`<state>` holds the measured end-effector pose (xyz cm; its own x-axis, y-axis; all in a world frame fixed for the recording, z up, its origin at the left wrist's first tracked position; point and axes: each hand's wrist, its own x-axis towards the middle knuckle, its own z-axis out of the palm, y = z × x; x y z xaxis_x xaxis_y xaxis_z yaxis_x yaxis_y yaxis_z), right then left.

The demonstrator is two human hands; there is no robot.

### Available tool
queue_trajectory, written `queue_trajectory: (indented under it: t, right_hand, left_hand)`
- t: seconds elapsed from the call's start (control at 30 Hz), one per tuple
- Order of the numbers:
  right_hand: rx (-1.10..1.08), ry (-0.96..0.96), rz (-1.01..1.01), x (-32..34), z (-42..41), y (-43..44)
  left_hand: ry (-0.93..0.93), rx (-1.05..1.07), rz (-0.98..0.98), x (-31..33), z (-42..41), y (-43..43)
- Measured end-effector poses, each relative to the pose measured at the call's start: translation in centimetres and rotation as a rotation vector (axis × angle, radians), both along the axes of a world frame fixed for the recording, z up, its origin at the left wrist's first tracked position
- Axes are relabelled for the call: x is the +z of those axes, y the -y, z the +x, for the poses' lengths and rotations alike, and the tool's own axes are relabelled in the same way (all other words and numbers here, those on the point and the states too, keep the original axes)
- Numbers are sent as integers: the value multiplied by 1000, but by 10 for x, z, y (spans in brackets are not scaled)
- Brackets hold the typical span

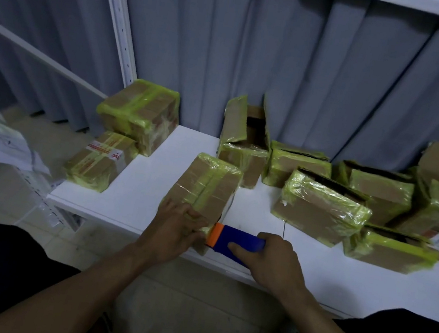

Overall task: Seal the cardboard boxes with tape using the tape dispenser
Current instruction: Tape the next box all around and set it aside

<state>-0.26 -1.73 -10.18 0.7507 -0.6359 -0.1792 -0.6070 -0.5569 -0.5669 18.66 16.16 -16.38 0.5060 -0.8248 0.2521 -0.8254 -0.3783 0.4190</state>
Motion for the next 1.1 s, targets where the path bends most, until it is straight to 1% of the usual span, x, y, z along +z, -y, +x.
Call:
queue_trajectory:
  t: [0.1,0.23,0.27,0.43,0.57,0.63,0.7,0.77,0.8,0.87,0.97,1.1]
  right_hand:
    - [20,-3,-69,0,-2,-5]
    - [111,-22,-240,-1,0,-12]
    - [106,-29,-246,-1,2,-12]
    - [22,-56,-219,4,7,2]
    - [-58,9,-164,10,1,14]
    - [-95,57,-120,12,-1,16]
    - [-96,92,-92,15,-1,15]
    - [-90,134,-77,18,-1,12]
    - [-83,155,-71,20,0,10]
    - [-70,199,-48,22,5,7]
    - [-26,221,-44,25,21,4]
    - [16,274,-17,38,50,11]
  left_hand:
    - [19,24,2,5,-2,2]
    - [29,78,-28,11,-7,4]
    - [28,92,-25,13,-10,4]
    - [38,231,113,21,-24,5]
    - [118,255,222,19,-35,19]
    - [147,277,239,21,-34,23]
    - [147,318,258,25,-35,21]
    - [192,323,303,21,-36,15]
    - [190,336,313,19,-36,12]
    - [118,387,293,16,-30,6]
    - [111,453,340,25,-13,2]
    - [43,365,245,33,10,4]
